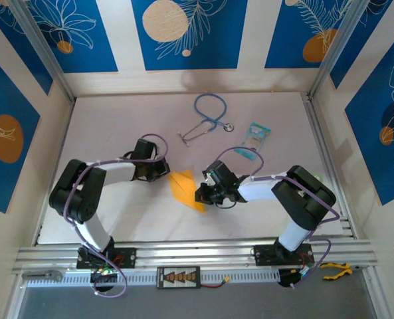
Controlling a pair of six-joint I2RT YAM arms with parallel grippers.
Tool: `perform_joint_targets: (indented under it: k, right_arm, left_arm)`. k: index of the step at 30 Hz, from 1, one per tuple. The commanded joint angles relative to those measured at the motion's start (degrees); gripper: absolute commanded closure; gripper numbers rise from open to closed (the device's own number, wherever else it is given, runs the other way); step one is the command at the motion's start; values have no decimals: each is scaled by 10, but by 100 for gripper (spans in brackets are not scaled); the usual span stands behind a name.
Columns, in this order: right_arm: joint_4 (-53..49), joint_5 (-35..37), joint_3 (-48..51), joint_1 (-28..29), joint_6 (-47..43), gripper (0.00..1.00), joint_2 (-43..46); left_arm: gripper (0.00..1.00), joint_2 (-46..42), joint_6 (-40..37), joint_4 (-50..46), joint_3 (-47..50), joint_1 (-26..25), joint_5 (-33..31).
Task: Fold a paper plane with a square sheet of paper (pick it up from the middle)
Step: Fourth fold the wing at the center of the table.
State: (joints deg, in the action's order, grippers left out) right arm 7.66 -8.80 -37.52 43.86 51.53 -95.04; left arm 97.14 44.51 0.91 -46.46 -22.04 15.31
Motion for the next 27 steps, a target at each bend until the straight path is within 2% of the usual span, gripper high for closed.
perform_joint_targets:
  k: [1, 7, 12, 16, 19, 24, 27]
  right_arm:
    - [-108, 30, 17, 2, -9, 99, -20]
    - [-104, 31, 17, 2, -5, 99, -19]
    - [-98, 26, 16, 2, 0, 99, -20]
    - [-93, 26, 19, 2, 2, 99, -20]
    - [-93, 25, 20, 2, 2, 99, -19]
    - [-97, 24, 22, 2, -3, 99, -16]
    - [-100, 24, 23, 2, -5, 99, -15]
  left_arm:
    - [100, -54, -9, -27, -4, 3, -38]
    - [100, -100, 17, -3, 20, -55, -14]
    - [100, -87, 63, 32, 45, -134, 28]
    - [100, -73, 96, 66, 73, -173, 30]
    - [100, -56, 102, 88, 87, -178, 27]
    - [100, -55, 80, 80, 98, -154, -23]
    - [100, -55, 77, 111, 103, -128, 0]
